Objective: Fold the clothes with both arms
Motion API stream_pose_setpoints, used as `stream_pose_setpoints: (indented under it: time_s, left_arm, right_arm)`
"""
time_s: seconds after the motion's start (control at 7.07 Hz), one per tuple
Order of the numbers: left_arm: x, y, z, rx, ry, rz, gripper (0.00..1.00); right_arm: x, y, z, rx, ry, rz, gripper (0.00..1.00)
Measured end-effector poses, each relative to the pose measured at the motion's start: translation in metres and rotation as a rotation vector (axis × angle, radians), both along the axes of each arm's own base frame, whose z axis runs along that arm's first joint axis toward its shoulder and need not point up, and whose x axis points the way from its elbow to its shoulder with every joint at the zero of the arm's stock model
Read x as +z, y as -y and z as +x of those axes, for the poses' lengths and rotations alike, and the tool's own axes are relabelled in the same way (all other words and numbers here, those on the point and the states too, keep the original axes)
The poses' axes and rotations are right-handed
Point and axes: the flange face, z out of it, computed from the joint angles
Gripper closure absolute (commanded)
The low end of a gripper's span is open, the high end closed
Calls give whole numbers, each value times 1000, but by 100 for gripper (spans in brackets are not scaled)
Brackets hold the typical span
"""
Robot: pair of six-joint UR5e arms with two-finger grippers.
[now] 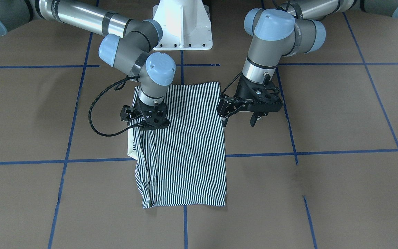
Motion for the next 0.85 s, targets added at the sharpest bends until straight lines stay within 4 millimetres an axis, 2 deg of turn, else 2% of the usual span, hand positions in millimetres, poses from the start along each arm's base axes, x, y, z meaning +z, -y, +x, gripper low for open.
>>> stream_pose_setpoints:
  time_s: [0.42, 0.71, 0.85]
  left_arm:
    - [1, 0, 1, 0, -4, 4, 0]
    - [2, 1, 3, 1, -4, 3, 0]
    - [1, 1, 3, 1, -6, 3, 0]
  right_arm:
    - [10, 11, 15, 10, -12, -7, 0]
    - [24, 26, 36, 15, -23, -4, 0]
    - [38, 34, 51, 9, -37, 2, 0]
